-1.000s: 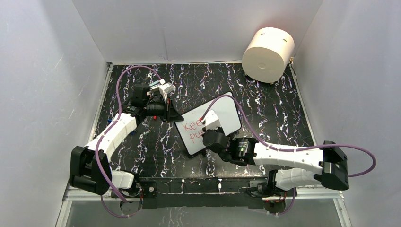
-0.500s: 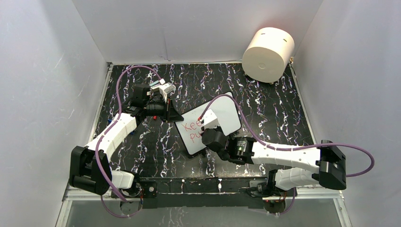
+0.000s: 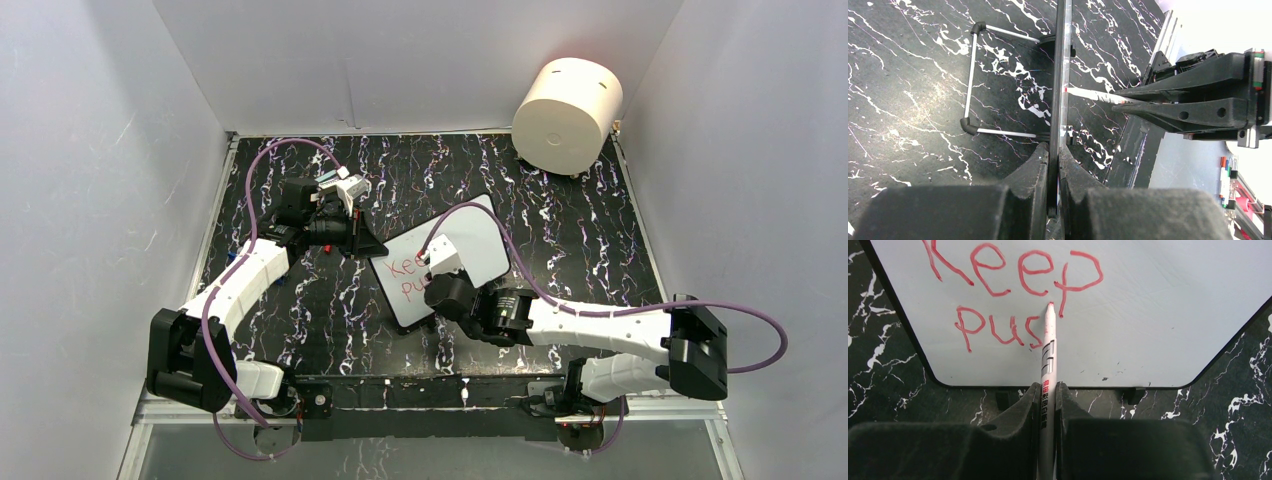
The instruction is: Write a sentence on the whiteboard
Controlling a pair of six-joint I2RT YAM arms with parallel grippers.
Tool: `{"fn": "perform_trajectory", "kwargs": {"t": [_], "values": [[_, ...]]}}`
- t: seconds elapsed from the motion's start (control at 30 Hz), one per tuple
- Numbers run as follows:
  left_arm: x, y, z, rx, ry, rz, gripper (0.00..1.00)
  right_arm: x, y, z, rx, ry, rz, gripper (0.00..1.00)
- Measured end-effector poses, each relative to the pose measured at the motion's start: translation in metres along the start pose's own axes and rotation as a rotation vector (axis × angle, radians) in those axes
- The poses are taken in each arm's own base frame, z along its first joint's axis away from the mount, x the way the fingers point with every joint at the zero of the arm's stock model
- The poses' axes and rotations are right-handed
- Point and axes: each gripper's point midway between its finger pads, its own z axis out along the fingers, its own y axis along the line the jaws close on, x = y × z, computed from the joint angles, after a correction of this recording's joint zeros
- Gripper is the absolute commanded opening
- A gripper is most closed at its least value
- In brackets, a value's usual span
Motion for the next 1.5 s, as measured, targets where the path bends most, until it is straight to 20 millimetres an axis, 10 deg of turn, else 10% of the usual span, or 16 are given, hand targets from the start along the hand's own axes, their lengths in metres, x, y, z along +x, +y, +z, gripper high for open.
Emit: {"fn": "perform_trajectory", "kwargs": {"t": [1.5], "values": [[0.0, -0.001, 0.0, 0.004, 0.0, 0.0, 0.0, 0.036, 0.004, -0.005, -0.032, 0.146, -0.001, 0.0]]}}
